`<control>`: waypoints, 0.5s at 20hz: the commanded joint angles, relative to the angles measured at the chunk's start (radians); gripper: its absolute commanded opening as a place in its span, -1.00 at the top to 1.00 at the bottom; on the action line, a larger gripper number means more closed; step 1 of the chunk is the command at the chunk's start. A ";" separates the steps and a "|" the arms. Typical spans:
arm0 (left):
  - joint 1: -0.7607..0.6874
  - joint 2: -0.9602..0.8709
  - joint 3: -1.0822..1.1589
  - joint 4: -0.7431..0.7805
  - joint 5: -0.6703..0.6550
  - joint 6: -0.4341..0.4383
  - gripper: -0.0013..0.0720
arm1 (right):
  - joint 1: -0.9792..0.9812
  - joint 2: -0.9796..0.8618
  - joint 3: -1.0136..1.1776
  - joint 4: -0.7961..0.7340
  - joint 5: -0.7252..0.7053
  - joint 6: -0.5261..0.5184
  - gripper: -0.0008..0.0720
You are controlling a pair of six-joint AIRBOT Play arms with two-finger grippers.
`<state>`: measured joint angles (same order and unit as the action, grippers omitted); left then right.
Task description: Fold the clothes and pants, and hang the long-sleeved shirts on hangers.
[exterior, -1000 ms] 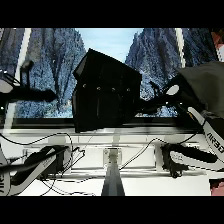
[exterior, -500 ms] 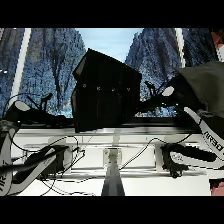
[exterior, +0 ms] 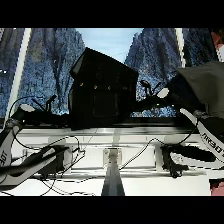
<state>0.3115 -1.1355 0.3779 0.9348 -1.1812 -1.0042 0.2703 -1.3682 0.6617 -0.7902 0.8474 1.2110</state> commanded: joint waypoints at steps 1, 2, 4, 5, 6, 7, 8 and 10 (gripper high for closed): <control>0.000 -0.053 -0.003 -0.024 0.084 0.066 0.21 | 0.006 0.000 0.021 0.005 0.002 -0.002 0.86; 0.000 -0.059 -0.003 -0.028 0.071 0.110 0.40 | 0.006 0.001 0.042 0.002 0.014 -0.003 0.86; 0.000 -0.058 -0.001 -0.055 0.071 0.180 0.45 | 0.006 0.001 0.108 -0.003 0.064 -0.030 0.86; 0.000 -0.058 0.006 -0.067 0.070 0.207 0.86 | 0.006 0.001 0.148 -0.003 0.101 -0.051 0.86; 0.000 -0.058 0.023 -0.078 0.066 0.221 0.91 | 0.006 0.001 0.196 -0.005 0.142 -0.062 0.86; 0.000 -0.058 0.058 -0.080 0.053 0.221 0.91 | 0.006 0.002 0.248 -0.010 0.179 -0.066 0.86; 0.000 -0.058 0.108 -0.080 0.026 0.221 0.91 | 0.006 0.009 0.296 -0.015 0.204 -0.070 0.86; 0.000 -0.049 0.262 -0.080 -0.047 0.220 0.91 | 0.006 0.041 0.397 -0.036 0.215 -0.072 0.86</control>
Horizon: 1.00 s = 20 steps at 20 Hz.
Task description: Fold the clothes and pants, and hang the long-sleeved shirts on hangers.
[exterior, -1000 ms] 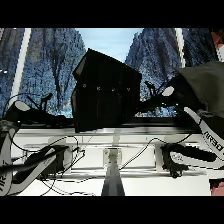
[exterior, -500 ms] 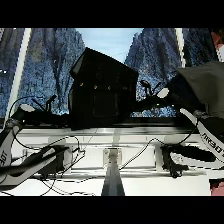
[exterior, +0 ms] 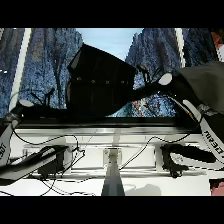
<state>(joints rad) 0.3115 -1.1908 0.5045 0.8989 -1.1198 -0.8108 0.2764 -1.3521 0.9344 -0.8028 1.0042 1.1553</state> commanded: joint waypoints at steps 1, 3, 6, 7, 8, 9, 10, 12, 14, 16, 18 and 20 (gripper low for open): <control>0.000 0.019 0.234 -0.050 -0.134 0.026 0.91 | 0.000 0.047 0.172 -0.033 0.057 -0.016 0.86; 0.005 0.067 0.427 -0.112 -0.132 0.040 0.91 | 0.000 0.102 0.280 -0.039 0.052 -0.016 0.86; 0.034 0.161 0.673 -0.277 -0.054 0.083 0.91 | 0.000 0.166 0.413 -0.021 0.051 -0.016 0.86; 0.043 0.203 0.733 -0.318 -0.012 0.083 0.91 | 0.000 0.189 0.451 0.009 0.056 -0.013 0.86; 0.048 0.248 0.774 -0.328 0.034 0.083 0.91 | 0.000 0.213 0.480 0.050 0.057 -0.013 0.86; 0.049 0.305 0.800 -0.324 0.090 0.083 0.91 | 0.000 0.243 0.504 0.105 0.059 -0.013 0.86; 0.052 0.369 0.803 -0.323 0.159 0.083 0.91 | 0.000 0.274 0.520 0.153 0.059 -0.013 0.86; 0.052 0.494 0.803 -0.280 0.266 0.081 0.91 | 0.000 0.352 0.534 0.212 0.056 -0.013 0.86; 0.052 0.608 0.802 -0.241 0.322 0.075 0.91 | 0.000 0.438 0.533 0.212 0.069 -0.002 0.86; 0.052 0.696 0.800 -0.189 0.317 0.058 0.91 | 0.008 0.513 0.531 0.219 0.090 0.100 0.86; 0.052 0.749 0.799 -0.089 0.261 -0.025 0.91 | 0.057 0.546 0.528 0.218 0.097 0.235 0.86; 0.052 0.736 0.776 -0.039 0.179 -0.097 0.91 | 0.129 0.539 0.499 0.169 0.066 0.317 0.86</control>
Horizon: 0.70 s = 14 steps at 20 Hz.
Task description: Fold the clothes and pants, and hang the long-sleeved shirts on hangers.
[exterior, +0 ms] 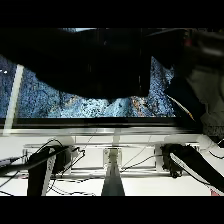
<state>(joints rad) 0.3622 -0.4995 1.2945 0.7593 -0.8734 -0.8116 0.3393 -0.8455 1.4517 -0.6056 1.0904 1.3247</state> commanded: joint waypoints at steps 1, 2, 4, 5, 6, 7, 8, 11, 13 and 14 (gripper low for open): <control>0.000 0.017 -0.049 0.092 -0.097 -0.112 0.91 | 0.095 0.024 -0.050 -0.081 -0.060 0.211 0.86; 0.000 -0.018 -0.093 0.060 -0.107 -0.113 0.92 | 0.121 0.011 -0.093 -0.154 -0.108 0.292 0.86; -0.005 -0.129 -0.203 -0.015 -0.058 -0.093 0.92 | 0.141 -0.026 -0.193 -0.286 -0.217 0.372 0.86; -0.021 -0.203 -0.256 -0.052 0.001 -0.063 0.92 | 0.140 -0.051 -0.244 -0.335 -0.277 0.374 0.86; -0.050 -0.280 -0.294 -0.085 0.063 -0.021 0.92 | 0.132 -0.084 -0.292 -0.378 -0.348 0.390 0.86; -0.097 -0.370 -0.320 -0.116 0.125 0.019 0.92 | 0.121 -0.126 -0.337 -0.396 -0.423 0.412 0.86; -0.153 -0.461 -0.323 -0.117 0.163 0.024 0.92 | 0.102 -0.179 -0.370 -0.402 -0.486 0.421 0.86; -0.313 -0.694 -0.323 -0.108 0.222 0.027 0.92 | 0.007 -0.336 -0.388 -0.404 -0.522 0.420 0.86; -0.344 -0.754 -0.323 -0.090 0.172 0.020 0.92 | -0.087 -0.389 -0.388 -0.414 -0.440 0.411 0.86; -0.345 -0.762 -0.323 -0.090 0.113 -0.005 0.92 | -0.131 -0.396 -0.388 -0.435 -0.372 0.409 0.86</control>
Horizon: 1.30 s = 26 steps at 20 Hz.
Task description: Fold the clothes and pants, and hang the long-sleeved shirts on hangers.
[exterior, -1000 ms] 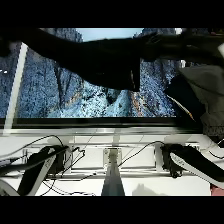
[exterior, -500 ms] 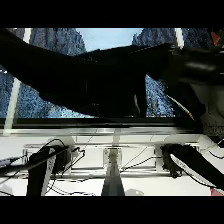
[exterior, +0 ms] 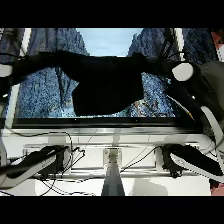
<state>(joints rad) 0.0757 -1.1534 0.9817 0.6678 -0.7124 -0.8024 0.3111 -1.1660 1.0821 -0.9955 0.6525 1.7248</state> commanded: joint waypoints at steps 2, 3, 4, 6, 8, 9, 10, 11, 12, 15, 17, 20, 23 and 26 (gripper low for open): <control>-0.058 -0.109 -0.010 0.029 -0.229 -0.062 0.92 | -0.176 -0.078 -0.018 -0.089 0.231 -0.051 0.86; -0.069 -0.111 -0.011 0.071 -0.323 -0.101 0.92 | -0.203 -0.079 -0.018 -0.109 0.327 -0.112 0.86; -0.086 -0.111 -0.015 0.117 -0.386 -0.145 0.92 | -0.219 -0.081 -0.019 -0.134 0.420 -0.152 0.86; -0.140 -0.112 -0.047 0.168 -0.461 -0.232 0.92 | -0.229 -0.090 -0.022 -0.195 0.607 -0.244 0.86; -0.220 -0.112 -0.102 0.170 -0.489 -0.276 0.91 | -0.229 -0.090 -0.039 -0.255 0.716 -0.387 0.86; -0.259 -0.114 -0.127 0.170 -0.470 -0.275 0.91 | -0.230 -0.090 -0.048 -0.278 0.712 -0.414 0.86; -0.300 -0.119 -0.148 0.170 -0.434 -0.275 0.69 | -0.229 -0.090 -0.054 -0.293 0.673 -0.414 0.62; -0.331 -0.129 -0.157 0.169 -0.406 -0.276 -0.12 | -0.229 -0.091 -0.057 -0.299 0.618 -0.407 -0.17; -0.358 -0.140 -0.158 0.168 -0.377 -0.277 -1.00 | -0.230 -0.094 -0.057 -0.303 0.568 -0.385 -0.57; -0.386 -0.148 -0.157 0.148 -0.322 -0.288 -0.97 | -0.244 -0.130 -0.056 -0.336 0.449 -0.261 -0.58; -0.384 -0.148 -0.158 0.144 -0.323 -0.288 -0.96 | -0.287 -0.175 -0.057 -0.328 0.459 -0.211 -0.58; -0.384 -0.148 -0.158 0.144 -0.322 -0.291 -0.96 | -0.371 -0.251 -0.057 -0.219 0.500 -0.211 -0.58; -0.384 -0.148 -0.158 0.145 -0.316 -0.290 -0.96 | -0.463 -0.322 -0.057 -0.038 0.492 -0.283 -0.58; -0.384 -0.148 -0.158 0.158 -0.299 -0.291 -0.96 | -0.518 -0.397 -0.057 0.034 0.512 -0.334 -0.58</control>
<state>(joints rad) -0.3069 -1.3006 0.8249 0.8143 -1.0271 -1.0924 -0.1497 -1.4967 1.0252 -1.0737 1.1465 1.4437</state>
